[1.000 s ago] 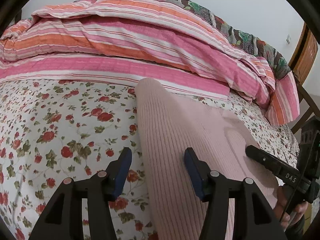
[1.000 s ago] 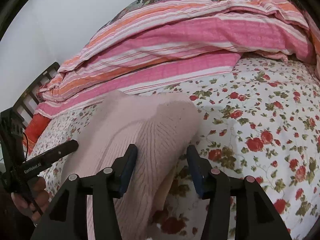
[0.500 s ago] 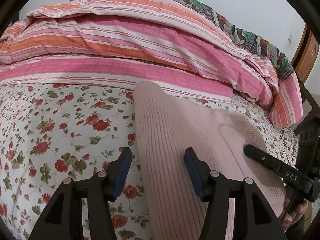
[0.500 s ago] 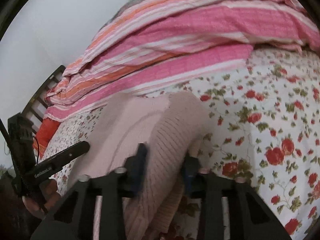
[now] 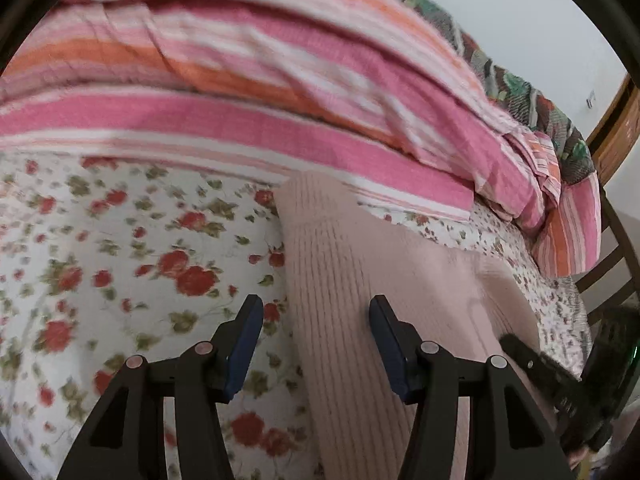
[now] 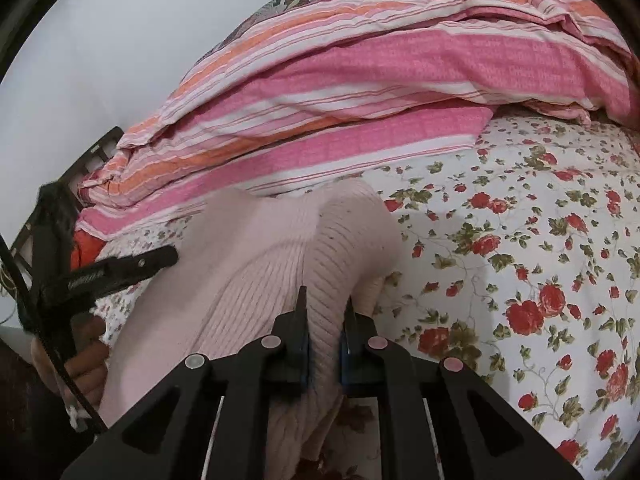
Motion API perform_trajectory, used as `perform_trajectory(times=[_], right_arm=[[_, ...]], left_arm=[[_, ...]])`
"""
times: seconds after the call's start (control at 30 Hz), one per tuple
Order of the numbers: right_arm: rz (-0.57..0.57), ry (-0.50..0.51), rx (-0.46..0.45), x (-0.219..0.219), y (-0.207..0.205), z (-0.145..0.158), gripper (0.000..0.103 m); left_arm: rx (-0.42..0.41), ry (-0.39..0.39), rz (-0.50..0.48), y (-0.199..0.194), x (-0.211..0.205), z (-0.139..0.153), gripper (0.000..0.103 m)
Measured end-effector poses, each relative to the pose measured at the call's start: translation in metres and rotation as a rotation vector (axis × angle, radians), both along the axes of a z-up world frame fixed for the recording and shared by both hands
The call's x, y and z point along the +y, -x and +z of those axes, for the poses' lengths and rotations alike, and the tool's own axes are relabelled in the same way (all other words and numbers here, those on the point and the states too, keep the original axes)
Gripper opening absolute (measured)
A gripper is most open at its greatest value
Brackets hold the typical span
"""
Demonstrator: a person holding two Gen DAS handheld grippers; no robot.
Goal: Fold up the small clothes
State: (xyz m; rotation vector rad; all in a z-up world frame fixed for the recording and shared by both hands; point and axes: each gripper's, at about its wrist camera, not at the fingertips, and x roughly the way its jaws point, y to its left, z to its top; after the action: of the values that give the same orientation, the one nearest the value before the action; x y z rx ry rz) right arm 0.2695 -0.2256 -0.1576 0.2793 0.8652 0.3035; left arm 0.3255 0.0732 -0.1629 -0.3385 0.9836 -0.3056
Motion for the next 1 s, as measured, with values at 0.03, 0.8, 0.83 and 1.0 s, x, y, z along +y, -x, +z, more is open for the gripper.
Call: perform_trajectory(times=[0.03, 0.8, 0.83, 1.0], right_arm=[[-0.002, 0.007, -0.003, 0.001, 0.001, 0.0, 0.011], [-0.011, 0.006, 0.037, -0.002, -0.033, 0.002, 0.012], [-0.01, -0.002, 0.019, -0.004, -0.03, 0.003, 0.011], [-0.02, 0.027, 0.106, -0.005, -0.037, -0.01, 0.027]], left_arm=[[0.013, 0.021, -0.004, -0.005, 0.0, -0.003, 0.053], [0.009, 0.109, 0.038, -0.053, -0.006, -0.018, 0.028], [-0.01, 0.08, 0.032, -0.05, -0.009, -0.014, 0.028], [-0.001, -0.013, 0.018, -0.046, -0.016, -0.011, 0.038]])
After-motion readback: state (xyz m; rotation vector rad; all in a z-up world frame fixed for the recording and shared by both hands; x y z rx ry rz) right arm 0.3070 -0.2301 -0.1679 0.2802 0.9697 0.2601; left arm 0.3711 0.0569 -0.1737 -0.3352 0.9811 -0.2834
